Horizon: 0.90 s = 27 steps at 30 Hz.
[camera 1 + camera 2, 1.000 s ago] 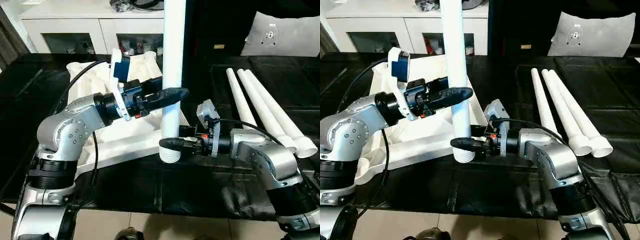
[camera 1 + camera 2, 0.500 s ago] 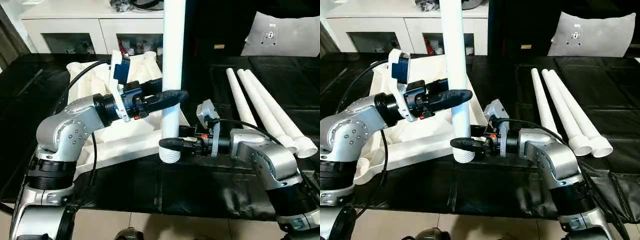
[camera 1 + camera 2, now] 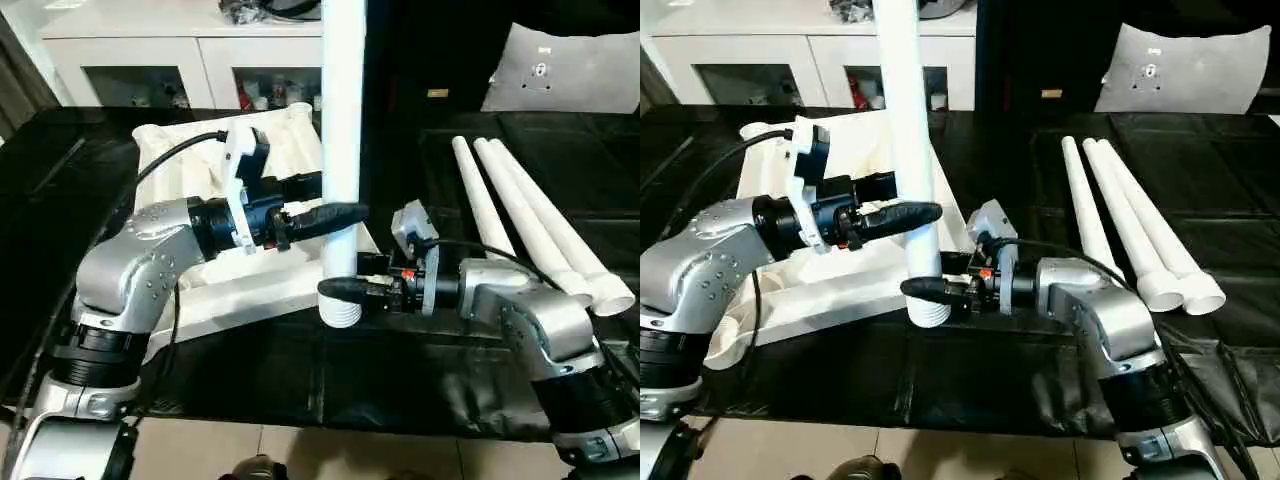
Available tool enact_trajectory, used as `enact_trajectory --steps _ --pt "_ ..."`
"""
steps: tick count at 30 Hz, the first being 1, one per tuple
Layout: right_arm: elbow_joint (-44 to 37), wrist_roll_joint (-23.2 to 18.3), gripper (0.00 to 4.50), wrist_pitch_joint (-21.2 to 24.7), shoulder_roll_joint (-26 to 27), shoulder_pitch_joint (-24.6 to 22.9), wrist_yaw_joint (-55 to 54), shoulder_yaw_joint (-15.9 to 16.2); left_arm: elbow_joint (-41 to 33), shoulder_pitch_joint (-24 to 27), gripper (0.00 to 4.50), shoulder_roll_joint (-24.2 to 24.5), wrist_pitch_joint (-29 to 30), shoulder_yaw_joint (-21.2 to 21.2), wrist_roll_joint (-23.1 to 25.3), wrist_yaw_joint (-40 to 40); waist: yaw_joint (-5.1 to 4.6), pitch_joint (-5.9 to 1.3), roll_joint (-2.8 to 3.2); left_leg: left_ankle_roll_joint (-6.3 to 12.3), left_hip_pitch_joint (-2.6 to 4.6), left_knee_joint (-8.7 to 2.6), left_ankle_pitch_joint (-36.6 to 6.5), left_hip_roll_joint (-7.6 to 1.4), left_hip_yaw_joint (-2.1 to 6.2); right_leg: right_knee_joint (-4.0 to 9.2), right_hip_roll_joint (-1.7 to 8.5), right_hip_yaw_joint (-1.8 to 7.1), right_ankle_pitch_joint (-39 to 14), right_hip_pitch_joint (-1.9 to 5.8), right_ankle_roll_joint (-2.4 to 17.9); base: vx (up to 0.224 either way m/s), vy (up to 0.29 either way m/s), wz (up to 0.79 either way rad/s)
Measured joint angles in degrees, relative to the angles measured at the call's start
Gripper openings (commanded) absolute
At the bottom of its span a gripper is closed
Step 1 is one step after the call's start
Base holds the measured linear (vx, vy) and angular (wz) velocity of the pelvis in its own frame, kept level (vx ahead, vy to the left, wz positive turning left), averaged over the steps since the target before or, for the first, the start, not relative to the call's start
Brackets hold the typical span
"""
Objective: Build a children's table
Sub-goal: Insert table leg to table base
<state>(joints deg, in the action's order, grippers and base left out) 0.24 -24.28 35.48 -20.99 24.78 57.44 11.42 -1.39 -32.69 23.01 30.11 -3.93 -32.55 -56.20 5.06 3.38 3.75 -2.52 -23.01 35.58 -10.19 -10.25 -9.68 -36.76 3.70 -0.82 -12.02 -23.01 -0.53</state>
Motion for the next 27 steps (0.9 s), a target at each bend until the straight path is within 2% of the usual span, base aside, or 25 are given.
enact_trajectory --steps 3,5,14,19,24,25,27 --pt "0.22 0.43 1.93 0.0 -0.04 -0.5 -0.09 0.4 -0.12 0.89 2.39 0.77 -1.27 -1.07 0.87 -0.8 0.01 0.0 0.0 0.0 0.0 0.0 0.0 0.0 0.0 -0.01 0.0 0.0 0.0 0.0 0.0 0.0 0.0 0.0" --pt "0.42 0.47 1.93 0.0 -0.02 -0.54 -0.09 0.5 -0.07 1.0 2.1 0.79 -1.92 -1.4 1.26 -1.02 0.01 0.0 0.0 0.0 0.0 0.0 0.0 0.0 0.0 -0.01 0.0 0.0 0.0 0.0 0.0 0.0 0.0 0.0" --pt "0.42 1.39 1.93 -0.53 -0.01 -0.52 -0.13 0.49 0.68 1.0 1.98 0.54 -3.69 -1.91 1.35 -1.6 -0.02 0.0 0.0 0.0 0.01 0.0 0.0 -0.01 0.0 -0.02 0.0 0.0 0.0 -0.01 0.0 0.0 0.0 0.0" --pt "0.42 1.5 1.93 -1.45 0.05 -0.43 -0.43 0.35 1.12 1.17 1.95 -1.43 0.97 0.21 -2.22 -0.09 -0.01 0.0 0.0 0.0 0.01 0.0 0.0 0.0 0.0 -0.03 0.0 0.0 0.0 0.0 0.0 0.0 0.0 0.0" --pt "1.15 1.32 1.93 -1.81 2.09 0.1 -2.88 -1.1 1.72 0.76 1.86 -4.05 6.58 4.04 -6.13 5.73 -0.05 0.0 0.0 -0.02 0.02 0.01 0.01 -0.01 0.0 -0.09 -0.01 -0.01 0.0 -0.02 0.0 0.0 0.0 0.0" --pt "1.49 1.16 2.49 -1.81 2.65 0.34 -3.64 -1.68 1.9 0.24 1.85 -4.6 7.25 4.67 -6.37 7.16 -0.04 0.0 0.01 -0.02 0.02 0.01 0.01 0.0 0.0 -0.09 0.0 0.0 0.0 -0.02 0.01 0.0 0.0 0.0" --pt "2.51 0.34 2.63 -1.78 3.65 0.96 -5.5 -3.42 2.85 -1.14 1.85 -5.78 8.46 5.73 -6.44 10.38 0.0 0.0 0.0 -0.04 0.02 0.01 0.03 0.01 0.0 -0.1 0.0 0.0 0.01 -0.02 0.02 0.0 0.0 0.0"
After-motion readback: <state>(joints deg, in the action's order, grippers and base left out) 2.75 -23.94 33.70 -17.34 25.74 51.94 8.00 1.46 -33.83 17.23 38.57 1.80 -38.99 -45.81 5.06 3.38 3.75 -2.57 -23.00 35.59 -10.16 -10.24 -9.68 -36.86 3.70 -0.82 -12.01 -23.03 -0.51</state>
